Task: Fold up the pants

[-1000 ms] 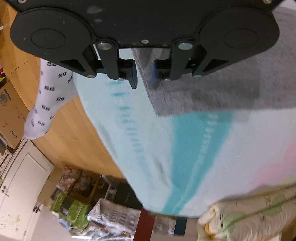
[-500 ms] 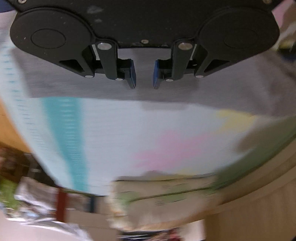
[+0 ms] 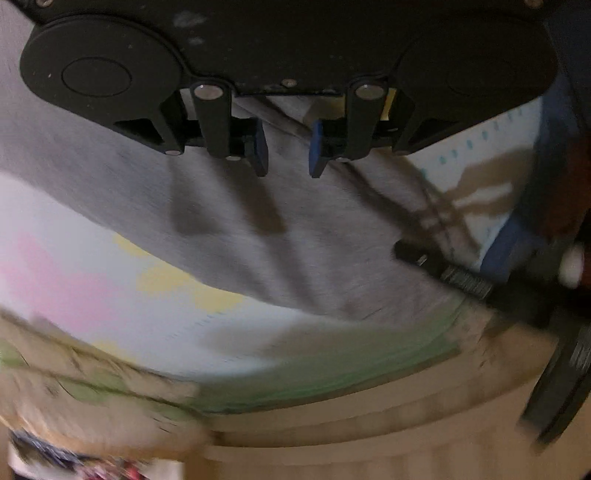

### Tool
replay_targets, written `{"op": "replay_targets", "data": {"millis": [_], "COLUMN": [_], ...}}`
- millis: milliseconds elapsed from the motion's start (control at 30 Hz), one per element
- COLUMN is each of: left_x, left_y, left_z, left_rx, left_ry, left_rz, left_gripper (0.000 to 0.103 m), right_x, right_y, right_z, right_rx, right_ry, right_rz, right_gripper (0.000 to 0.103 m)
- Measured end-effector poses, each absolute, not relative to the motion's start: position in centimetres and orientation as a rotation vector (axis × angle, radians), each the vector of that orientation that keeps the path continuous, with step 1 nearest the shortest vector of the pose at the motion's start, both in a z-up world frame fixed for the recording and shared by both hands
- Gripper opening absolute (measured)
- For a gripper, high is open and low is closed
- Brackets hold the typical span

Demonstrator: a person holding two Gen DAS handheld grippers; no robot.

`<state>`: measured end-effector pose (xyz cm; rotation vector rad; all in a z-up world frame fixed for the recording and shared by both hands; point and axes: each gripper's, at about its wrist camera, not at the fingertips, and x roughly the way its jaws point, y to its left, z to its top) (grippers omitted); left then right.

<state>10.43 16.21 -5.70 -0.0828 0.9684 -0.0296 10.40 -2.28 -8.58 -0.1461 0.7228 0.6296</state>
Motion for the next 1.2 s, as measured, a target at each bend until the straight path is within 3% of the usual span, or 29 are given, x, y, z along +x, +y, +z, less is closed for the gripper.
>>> {"op": "replay_targets", "data": {"millis": [500,567,600,833,967,1200], "left_x": [13.5,13.5,13.4,12.7,13.3,13.3], "left_y": [19.3,19.5,19.5,20.1,19.5,19.5], "left_z": [-7.5,-7.0,-6.4,-3.4,-5.0,-8.5], "left_rx": [-0.148,-0.148,-0.141,-0.117,-0.095,-0.029], "left_ry": [1.068,1.063,1.051,0.969,0.997,1.052], "left_rz": [-0.083,-0.087,-0.089,-0.089,-0.072,-0.065], "left_gripper": [0.028,0.028,0.028,0.029,0.029,0.029], "right_x": [10.8,11.6,11.9,10.3,9.2,9.8], "right_y": [4.3,4.5,4.3,1.7,1.9,0.9], "right_z": [-11.4,-10.9,-10.3,-8.2,-10.6,-9.9], "right_rx": [-0.416,-0.373,-0.328,-0.215,-0.28,-0.205], "right_ry": [0.608,0.628,0.649,0.724,0.752,0.77], "right_rz": [0.715,0.749,0.767,0.916,0.92,0.899], "right_gripper": [0.035,0.024,0.007,0.008,0.007,0.015]}}
